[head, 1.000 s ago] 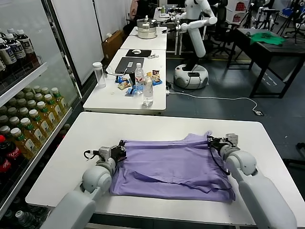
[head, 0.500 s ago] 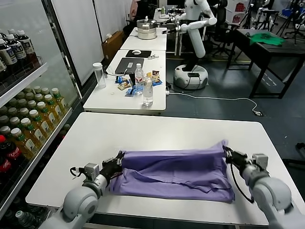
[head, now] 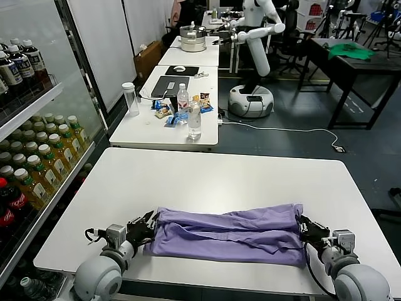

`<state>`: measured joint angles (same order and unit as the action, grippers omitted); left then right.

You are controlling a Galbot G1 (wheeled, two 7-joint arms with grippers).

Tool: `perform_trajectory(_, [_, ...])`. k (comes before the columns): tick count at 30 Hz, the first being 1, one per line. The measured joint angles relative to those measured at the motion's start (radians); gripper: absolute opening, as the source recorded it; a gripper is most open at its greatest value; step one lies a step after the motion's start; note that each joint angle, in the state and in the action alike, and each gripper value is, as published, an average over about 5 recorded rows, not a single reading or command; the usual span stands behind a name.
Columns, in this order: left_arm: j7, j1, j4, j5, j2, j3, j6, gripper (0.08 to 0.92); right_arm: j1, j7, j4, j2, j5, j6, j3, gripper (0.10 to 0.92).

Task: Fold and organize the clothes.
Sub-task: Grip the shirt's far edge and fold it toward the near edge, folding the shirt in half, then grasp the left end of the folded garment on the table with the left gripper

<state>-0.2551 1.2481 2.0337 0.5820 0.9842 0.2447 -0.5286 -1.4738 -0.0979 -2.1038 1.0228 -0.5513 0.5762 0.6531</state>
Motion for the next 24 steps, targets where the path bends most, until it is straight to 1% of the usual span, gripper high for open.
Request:
perform_trajectory(3, [-0.030,0.039,0.028,-0.061,0.030,-0.006,0.019,0.441,-0.027,0.001,-0.021,0.012,0.018,-0.003,0.010,0.464])
perform_trajectory(7, [-0.080,0.075,0.039,-0.148,0.092,-0.028,0.044,0.562,-0.056,0.002,-0.041,0.027,0.036,-0.008,0.015,0.585])
perform_trajectory(13, [-0.157,0.079,-0.012,-0.256,0.200,-0.057,0.076,0.734,-0.087,0.003,-0.050,0.047,0.061,-0.017,0.011,0.755])
perform_trajectory(16, [-0.185,0.068,-0.050,-0.296,0.252,-0.070,0.087,0.798,-0.097,0.003,-0.054,0.054,0.068,-0.020,0.009,0.808])
perform_trajectory(18, [-0.200,0.062,-0.076,-0.321,0.282,-0.076,0.090,0.808,-0.102,0.004,-0.058,0.055,0.071,-0.021,0.010,0.818])
perform_trajectory(20, [-0.213,0.059,-0.098,-0.343,0.306,-0.081,0.091,0.785,-0.105,0.005,-0.062,0.055,0.072,-0.022,0.011,0.821])
perform_trajectory(24, [-0.228,0.061,-0.125,-0.374,0.336,-0.088,0.094,0.680,-0.108,0.007,-0.066,0.054,0.073,-0.023,0.013,0.822])
